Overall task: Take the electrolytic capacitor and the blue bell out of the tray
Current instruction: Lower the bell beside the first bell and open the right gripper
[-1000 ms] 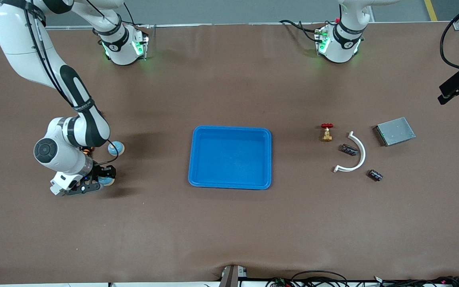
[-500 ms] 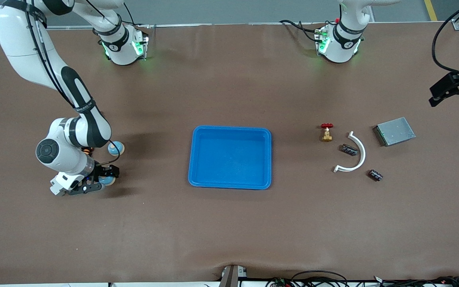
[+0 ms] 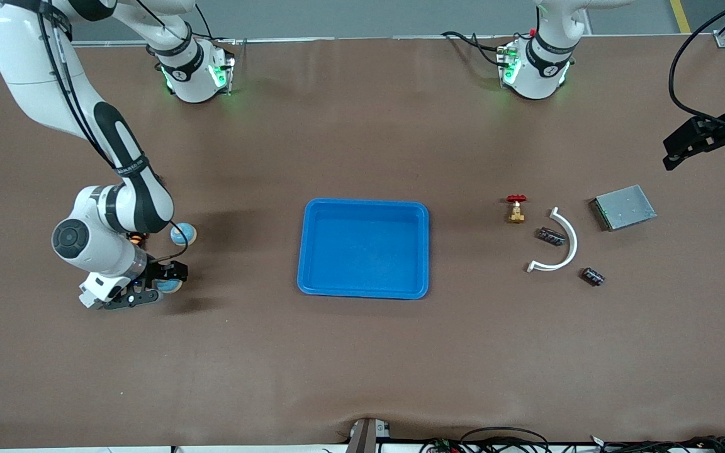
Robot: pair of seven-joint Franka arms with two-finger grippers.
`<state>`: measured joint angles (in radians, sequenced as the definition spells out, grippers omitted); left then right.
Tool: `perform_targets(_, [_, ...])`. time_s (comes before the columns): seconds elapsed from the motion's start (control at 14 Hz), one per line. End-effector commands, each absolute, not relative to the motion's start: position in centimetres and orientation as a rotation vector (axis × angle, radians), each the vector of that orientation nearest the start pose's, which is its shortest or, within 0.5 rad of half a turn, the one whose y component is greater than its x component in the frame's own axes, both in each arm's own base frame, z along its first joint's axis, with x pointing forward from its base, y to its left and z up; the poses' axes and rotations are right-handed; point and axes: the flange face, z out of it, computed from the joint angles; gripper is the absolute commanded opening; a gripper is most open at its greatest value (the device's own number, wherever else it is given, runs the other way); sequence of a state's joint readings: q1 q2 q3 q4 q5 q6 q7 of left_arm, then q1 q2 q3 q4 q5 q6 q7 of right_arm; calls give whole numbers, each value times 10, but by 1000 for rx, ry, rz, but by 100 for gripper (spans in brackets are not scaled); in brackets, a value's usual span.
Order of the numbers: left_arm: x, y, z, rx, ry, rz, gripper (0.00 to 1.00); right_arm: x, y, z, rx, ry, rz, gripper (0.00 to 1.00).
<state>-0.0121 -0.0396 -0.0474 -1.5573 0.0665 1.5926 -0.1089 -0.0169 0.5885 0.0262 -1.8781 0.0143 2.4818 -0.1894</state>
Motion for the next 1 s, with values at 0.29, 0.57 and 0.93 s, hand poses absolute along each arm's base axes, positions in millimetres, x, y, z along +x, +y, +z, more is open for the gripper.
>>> perform_targets(0.29, [533,-22,664,-3093,-85,-84,100,639,-2,321,-3094,-294,47,100])
perform_targets(0.57, [530,-22,669,-3093,-85,-96,100,660,-9,405,-3098,-303,147,100])
perform_targets(0.93, [530,-24,676,-3089,-84,-120,100,644,-30,460,-3105,-190,130,100])
